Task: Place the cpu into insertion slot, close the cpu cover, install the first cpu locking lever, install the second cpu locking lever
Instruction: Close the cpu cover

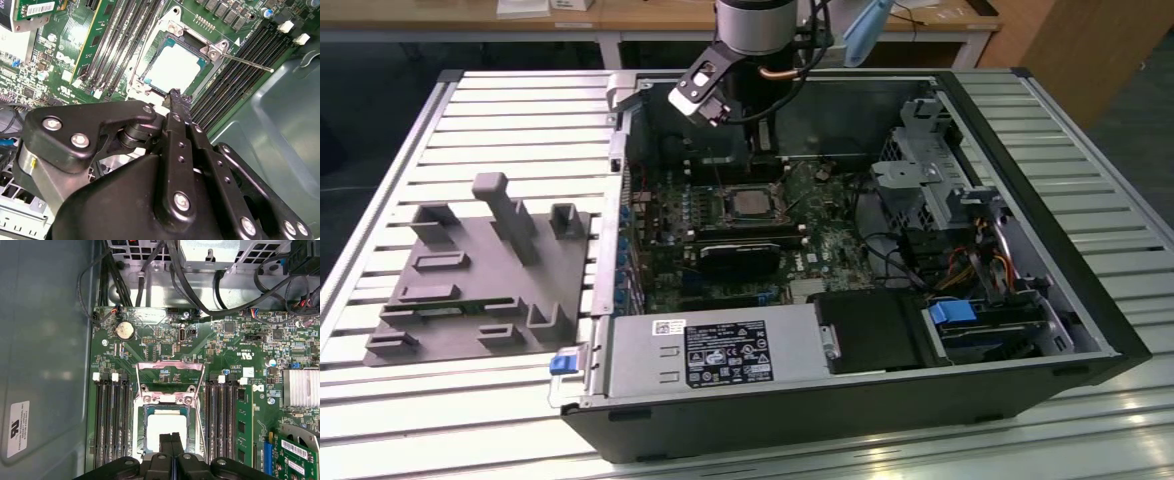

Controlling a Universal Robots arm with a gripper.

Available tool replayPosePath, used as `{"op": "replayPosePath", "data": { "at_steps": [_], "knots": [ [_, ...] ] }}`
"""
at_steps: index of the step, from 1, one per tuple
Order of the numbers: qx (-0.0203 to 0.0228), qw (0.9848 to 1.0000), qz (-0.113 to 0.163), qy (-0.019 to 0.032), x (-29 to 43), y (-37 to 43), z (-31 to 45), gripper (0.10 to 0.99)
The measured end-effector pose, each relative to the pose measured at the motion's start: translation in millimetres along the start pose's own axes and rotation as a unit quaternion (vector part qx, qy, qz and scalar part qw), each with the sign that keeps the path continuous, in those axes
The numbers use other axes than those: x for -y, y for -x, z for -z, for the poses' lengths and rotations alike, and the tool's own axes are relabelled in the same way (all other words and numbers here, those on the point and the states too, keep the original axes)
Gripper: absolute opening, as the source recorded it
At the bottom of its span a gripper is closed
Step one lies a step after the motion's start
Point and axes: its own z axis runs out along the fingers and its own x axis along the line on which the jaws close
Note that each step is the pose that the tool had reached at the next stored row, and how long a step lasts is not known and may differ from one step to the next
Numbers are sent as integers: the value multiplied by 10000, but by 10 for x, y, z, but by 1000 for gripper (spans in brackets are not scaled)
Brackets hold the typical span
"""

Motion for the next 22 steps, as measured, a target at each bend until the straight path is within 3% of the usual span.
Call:
{"op": "replayPosePath", "data": {
  "at_steps": [8,17,22],
  "knots": [
    [0,10000,0,0,0,0,1,102],
    [0,10000,0,0,-10,0,51,102],
    [0,10000,0,-2,-123,-1,42,102]
  ]
}}
